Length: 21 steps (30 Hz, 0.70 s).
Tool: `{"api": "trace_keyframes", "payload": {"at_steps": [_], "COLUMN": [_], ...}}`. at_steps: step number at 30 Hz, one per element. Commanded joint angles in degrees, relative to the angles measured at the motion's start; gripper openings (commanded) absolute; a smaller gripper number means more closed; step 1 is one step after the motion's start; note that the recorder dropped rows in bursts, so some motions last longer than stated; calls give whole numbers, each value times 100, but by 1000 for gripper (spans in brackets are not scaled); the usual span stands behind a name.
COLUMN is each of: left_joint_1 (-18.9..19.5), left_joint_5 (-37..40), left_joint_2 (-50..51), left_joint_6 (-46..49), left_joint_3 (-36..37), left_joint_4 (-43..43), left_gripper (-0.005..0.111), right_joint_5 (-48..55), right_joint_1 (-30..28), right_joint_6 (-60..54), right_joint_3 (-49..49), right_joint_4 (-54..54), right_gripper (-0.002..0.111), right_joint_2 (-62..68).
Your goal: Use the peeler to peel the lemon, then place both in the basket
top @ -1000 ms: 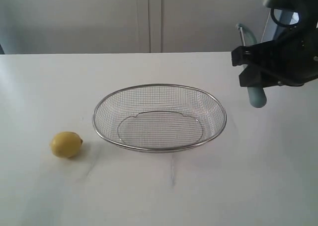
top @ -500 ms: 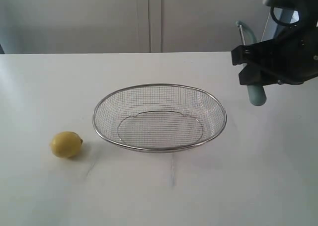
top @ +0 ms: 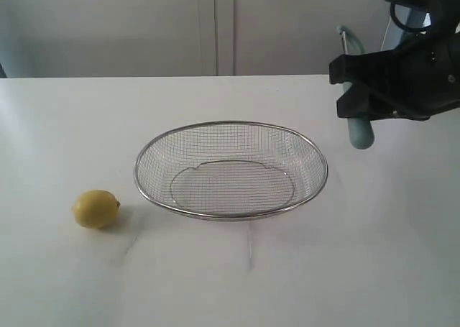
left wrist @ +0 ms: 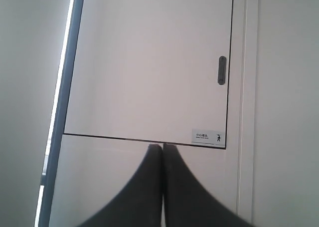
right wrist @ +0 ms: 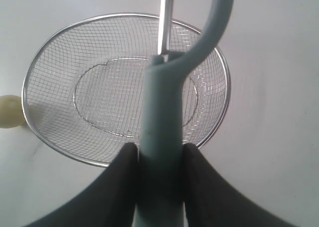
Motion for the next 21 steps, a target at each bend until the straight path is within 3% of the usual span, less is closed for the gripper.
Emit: {"api": "trace_keyframes", "payload": {"at_steps": [1,6,12,21], "left_joint_1": [-42,-69,-508,-1722], "left_joint_5": [-40,-69,42,2683], "left_joint_2": [618,1379,2124,3458], "left_joint_6": [-508,-970,-1343,-1480], "left_joint_3": [-268,-413,-786,-2005], "left_joint_4": [92,930,1660,2299], "left_gripper": [0,0,0,0], "right_joint_5": [-170,-82,-56,64], "right_joint_1": [-36,-36,-36,-36], "right_joint_6": [-64,-365,-472,-472], "right_joint_3": [11,11,11,11], "right_joint_4": [228,296,316,316], "right_gripper": [0,0,0,0], "right_joint_2": [-40,-40,-40,-40]}}
